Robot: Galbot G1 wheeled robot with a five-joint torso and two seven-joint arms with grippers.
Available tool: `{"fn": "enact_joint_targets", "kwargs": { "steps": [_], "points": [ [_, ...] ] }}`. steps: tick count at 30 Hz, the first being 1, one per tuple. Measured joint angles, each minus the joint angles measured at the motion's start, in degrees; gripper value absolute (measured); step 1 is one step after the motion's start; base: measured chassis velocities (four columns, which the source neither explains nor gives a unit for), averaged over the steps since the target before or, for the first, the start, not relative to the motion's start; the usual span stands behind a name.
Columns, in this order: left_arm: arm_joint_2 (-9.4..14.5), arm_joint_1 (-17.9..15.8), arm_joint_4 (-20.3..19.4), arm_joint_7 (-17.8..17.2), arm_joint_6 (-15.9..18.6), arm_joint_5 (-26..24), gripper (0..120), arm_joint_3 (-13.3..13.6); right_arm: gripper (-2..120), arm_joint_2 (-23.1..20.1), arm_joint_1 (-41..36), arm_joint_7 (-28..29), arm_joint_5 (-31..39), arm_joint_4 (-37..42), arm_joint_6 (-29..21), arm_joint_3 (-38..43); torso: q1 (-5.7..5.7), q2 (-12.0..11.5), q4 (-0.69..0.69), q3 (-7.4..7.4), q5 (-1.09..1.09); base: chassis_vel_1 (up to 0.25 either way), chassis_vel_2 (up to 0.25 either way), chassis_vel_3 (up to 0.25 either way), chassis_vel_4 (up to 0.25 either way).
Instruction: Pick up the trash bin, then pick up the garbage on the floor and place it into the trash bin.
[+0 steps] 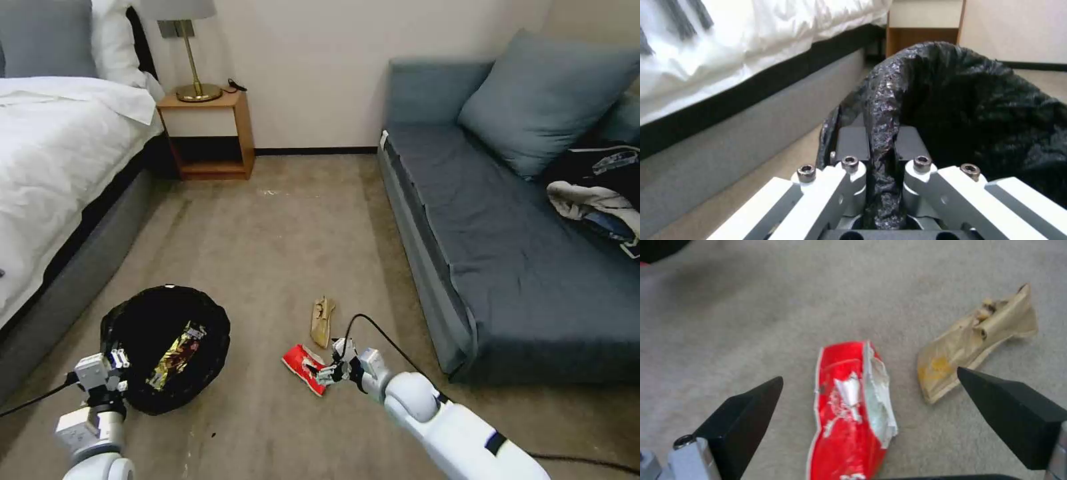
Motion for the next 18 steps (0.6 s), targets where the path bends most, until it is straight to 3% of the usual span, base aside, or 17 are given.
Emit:
{"fn": "enact_joint_targets", "kwargs": {
  "steps": [6, 13, 18],
  "points": [
    [-0.8, -1.0, 1.3, -0.1, 0.2, -0.1, 7, 0.7, 98, 4.2, 1.7, 1.6, -2.6, -6.2, 0.6, 0.9, 0.0, 0.0, 0.0, 0.0, 0.0, 0.0, 0.0, 0.0, 0.0],
    [-0.7, -2.1, 1.7, -0.1, 1.0, 0.0, 7, 0.9, 71, 6.3, 1.2, 0.7, -7.1, -9.7, 0.9, 0.9, 0.0, 0.0, 0.0, 0.0, 0.01, 0.0, 0.0, 0.0, 0.0],
    [-0.6, -2.5, 2.4, -0.1, 1.1, 0.0, 7, 1.0, 59, 6.7, 1.0, 0.4, -8.2, -10.1, 1.1, 1.2, 0.0, 0.0, 0.0, -0.01, 0.01, 0.0, 0.0, 0.0, 0.0]
  ]
}}
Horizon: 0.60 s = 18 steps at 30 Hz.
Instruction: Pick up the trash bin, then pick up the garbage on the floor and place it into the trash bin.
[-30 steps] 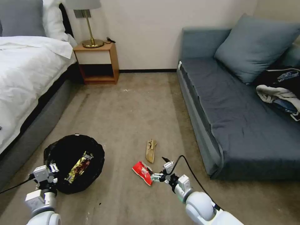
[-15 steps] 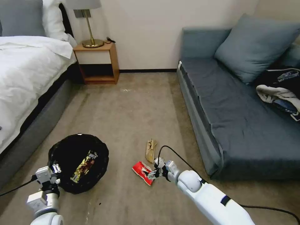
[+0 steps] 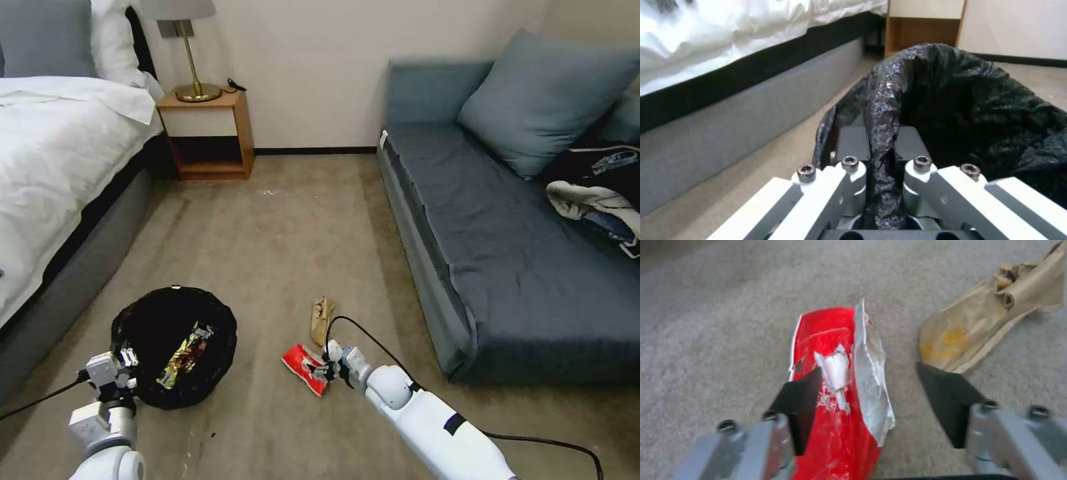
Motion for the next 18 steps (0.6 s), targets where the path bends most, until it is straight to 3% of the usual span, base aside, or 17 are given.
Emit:
{"fn": "enact_joint_targets", "kwargs": {
  "steps": [3, 11, 16, 18],
  "points": [
    [0.0, -0.2, 0.4, 0.0, 0.0, -0.1, 7, 0.1, 42, 0.0, -0.1, -0.2, -0.9, -0.6, 1.4, 0.0, 0.0, 0.0, 0.0, 0.0, 0.0, 0.0, 0.0, 0.0, 0.0],
    [0.1, -0.2, 0.5, 0.0, 0.1, -0.5, 7, 0.1, 14, -0.2, -1.2, -0.2, -1.4, -0.6, 3.2, 0.1, 0.0, 0.0, 0.0, 0.0, 0.0, 0.0, 0.0, 0.0, 0.0],
    [0.1, 0.0, 0.4, 0.0, 0.0, -0.6, 7, 0.2, 0, -0.8, -2.1, 0.0, -1.3, 0.6, 4.1, 0.2, 0.0, 0.0, 0.0, 0.0, 0.0, 0.0, 0.0, 0.0, 0.0],
    [0.1, 0.1, 0.4, 0.0, 0.0, -0.6, 7, 0.2, 0, -1.1, -2.5, 0.0, -1.2, 1.3, 4.3, 0.2, 0.0, 0.0, 0.0, 0.0, 0.0, 0.0, 0.0, 0.0, 0.0]
  ]
}}
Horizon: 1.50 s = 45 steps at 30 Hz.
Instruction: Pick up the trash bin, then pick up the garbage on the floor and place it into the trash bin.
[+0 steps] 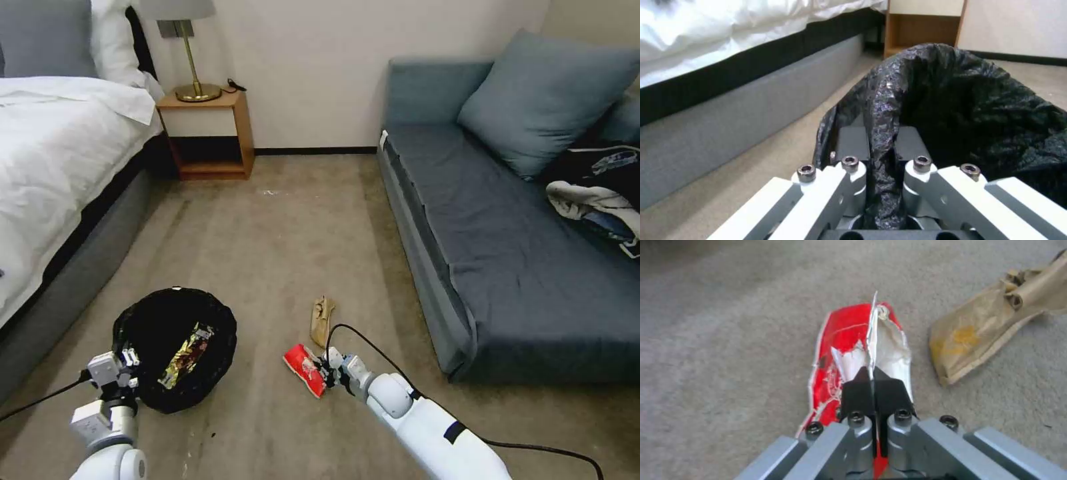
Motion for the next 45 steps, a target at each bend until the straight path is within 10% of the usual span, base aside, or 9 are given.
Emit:
{"fn": "enact_joint_targets", "kwargs": {
  "steps": [17, 45],
  "points": [
    [-1.0, 2.9, -2.1, 0.2, -2.1, 1.3, 7, 1.2, 0, -2.3, -1.5, -5.2, 21.0, 17.4, 20.8, -0.9, 0.0, 0.0, 0.0, 0.0, 0.0, 0.0, 0.0, 0.0, 0.0],
    [-4.7, 7.4, -10.5, 1.1, 0.7, 1.3, 7, 4.6, 0, 4.3, 1.3, -7.0, 12.0, 13.7, 27.9, -9.0, 0.0, 0.0, 0.0, 0.0, 0.0, 0.0, 0.0, 0.0, 0.0]
  ]
}}
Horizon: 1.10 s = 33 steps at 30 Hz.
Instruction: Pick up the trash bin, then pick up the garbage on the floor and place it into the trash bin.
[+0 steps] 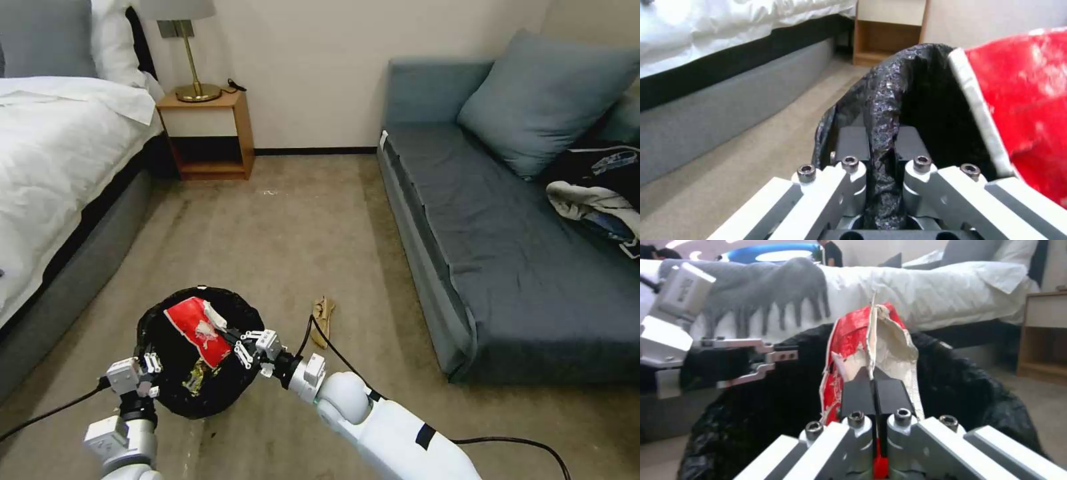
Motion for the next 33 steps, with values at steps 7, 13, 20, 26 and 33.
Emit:
{"fn": "enact_joint_targets", "kwargs": {
  "steps": [7, 13, 20, 26, 33],
  "points": [
    [-0.3, 0.2, -0.8, 0.1, 0.1, 0.3, 7, 0.1, 9, -0.4, -0.6, -0.8, 0.9, 0.2, -0.5, 0.3, 0.0, 0.0, 0.0, 0.0, 0.0, 0.0, 0.0, 0.0, 0.0],
    [-0.8, 0.5, -1.5, 0.1, 0.0, 0.8, 7, 0.2, 34, -0.6, -1.4, -0.9, 1.0, 0.9, -0.9, 0.8, 0.0, 0.0, 0.0, 0.0, 0.0, 0.0, 0.0, 0.0, 0.0],
    [-0.8, 0.6, -1.5, -0.1, -0.4, 1.2, 7, 0.0, 54, -0.7, -1.9, -0.9, 1.0, 1.3, -1.0, 1.3, 0.0, 0.0, 0.0, 0.0, 0.0, 0.0, 0.0, 0.0, 0.0],
    [-0.6, 0.1, -1.1, -0.5, -1.0, 2.5, 7, -1.1, 77, -1.4, -2.6, -0.3, 1.4, 2.8, -1.2, 2.4, 0.0, 0.0, 0.0, 0.0, 0.01, 0.0, 0.0, 0.0, 0.0],
    [0.2, -2.8, 1.6, -0.9, -3.6, 8.2, 7, -3.2, 99, -5.7, -5.8, 10.6, 0.2, 8.5, -5.5, 4.8, 0.0, 0.0, 0.01, 0.0, 0.01, 0.0, 0.0, 0.0, 0.0]
  ]
}}
